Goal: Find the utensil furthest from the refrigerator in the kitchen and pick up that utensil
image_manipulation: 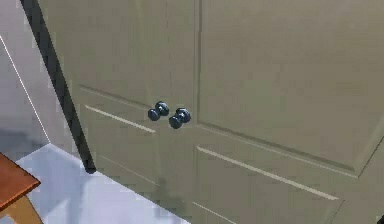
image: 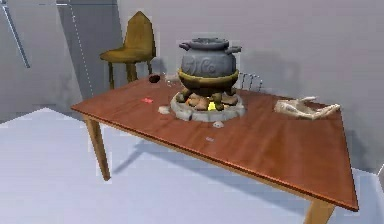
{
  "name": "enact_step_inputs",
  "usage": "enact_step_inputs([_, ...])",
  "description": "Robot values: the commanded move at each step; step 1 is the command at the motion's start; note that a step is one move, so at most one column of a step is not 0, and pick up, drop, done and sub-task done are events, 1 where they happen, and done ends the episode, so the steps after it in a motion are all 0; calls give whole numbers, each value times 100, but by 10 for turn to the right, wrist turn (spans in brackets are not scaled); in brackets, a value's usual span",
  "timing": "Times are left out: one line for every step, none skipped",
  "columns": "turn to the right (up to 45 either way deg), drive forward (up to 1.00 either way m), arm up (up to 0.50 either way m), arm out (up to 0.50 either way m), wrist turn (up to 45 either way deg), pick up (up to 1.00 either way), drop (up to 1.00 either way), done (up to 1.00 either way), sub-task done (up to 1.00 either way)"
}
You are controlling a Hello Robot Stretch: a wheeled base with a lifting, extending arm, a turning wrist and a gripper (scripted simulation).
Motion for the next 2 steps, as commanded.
enact_step_inputs([-240,0,0,0,0,0,0,0,0])
enact_step_inputs([0,30,0,0,0,0,0,0,0])
